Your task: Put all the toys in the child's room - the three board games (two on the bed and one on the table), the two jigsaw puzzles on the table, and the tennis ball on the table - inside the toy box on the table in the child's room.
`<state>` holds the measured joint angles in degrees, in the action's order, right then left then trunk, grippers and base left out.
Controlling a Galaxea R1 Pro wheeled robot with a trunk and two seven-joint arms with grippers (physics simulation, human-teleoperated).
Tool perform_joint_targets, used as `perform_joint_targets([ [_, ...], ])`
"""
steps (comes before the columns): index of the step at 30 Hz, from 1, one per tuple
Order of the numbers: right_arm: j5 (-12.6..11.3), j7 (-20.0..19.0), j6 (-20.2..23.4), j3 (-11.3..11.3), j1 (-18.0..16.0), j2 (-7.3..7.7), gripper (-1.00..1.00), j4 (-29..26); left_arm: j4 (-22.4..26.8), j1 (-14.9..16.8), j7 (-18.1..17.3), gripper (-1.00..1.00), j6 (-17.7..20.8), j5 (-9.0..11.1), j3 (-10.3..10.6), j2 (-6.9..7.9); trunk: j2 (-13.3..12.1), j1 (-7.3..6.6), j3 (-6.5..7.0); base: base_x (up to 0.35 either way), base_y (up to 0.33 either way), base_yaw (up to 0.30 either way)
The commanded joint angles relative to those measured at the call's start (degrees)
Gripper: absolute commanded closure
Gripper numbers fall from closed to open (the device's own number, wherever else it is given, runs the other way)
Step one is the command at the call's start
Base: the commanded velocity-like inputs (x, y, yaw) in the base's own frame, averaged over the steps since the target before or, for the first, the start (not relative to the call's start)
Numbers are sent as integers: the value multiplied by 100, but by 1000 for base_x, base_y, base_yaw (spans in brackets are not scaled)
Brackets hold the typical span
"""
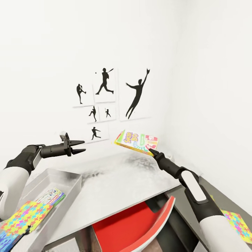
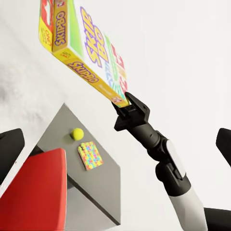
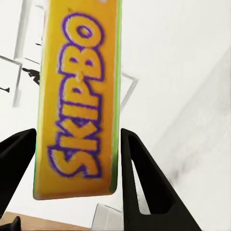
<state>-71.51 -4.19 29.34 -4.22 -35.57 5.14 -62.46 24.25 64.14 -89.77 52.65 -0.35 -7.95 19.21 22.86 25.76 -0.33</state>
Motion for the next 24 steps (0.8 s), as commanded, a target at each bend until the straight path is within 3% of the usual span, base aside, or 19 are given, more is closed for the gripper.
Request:
perform_joint_targets([
  [1, -21, -11, 10, -9, -2, 4, 100, 1, -1, 2, -24, -100, 61, -9, -4, 0, 6, 2, -6, 0, 87, 268],
  [24, -21, -11, 10, -42, -2, 4, 100, 15, 0, 2, -24, -100, 61, -9, -4, 19, 6, 2, -91, 0, 36, 264],
])
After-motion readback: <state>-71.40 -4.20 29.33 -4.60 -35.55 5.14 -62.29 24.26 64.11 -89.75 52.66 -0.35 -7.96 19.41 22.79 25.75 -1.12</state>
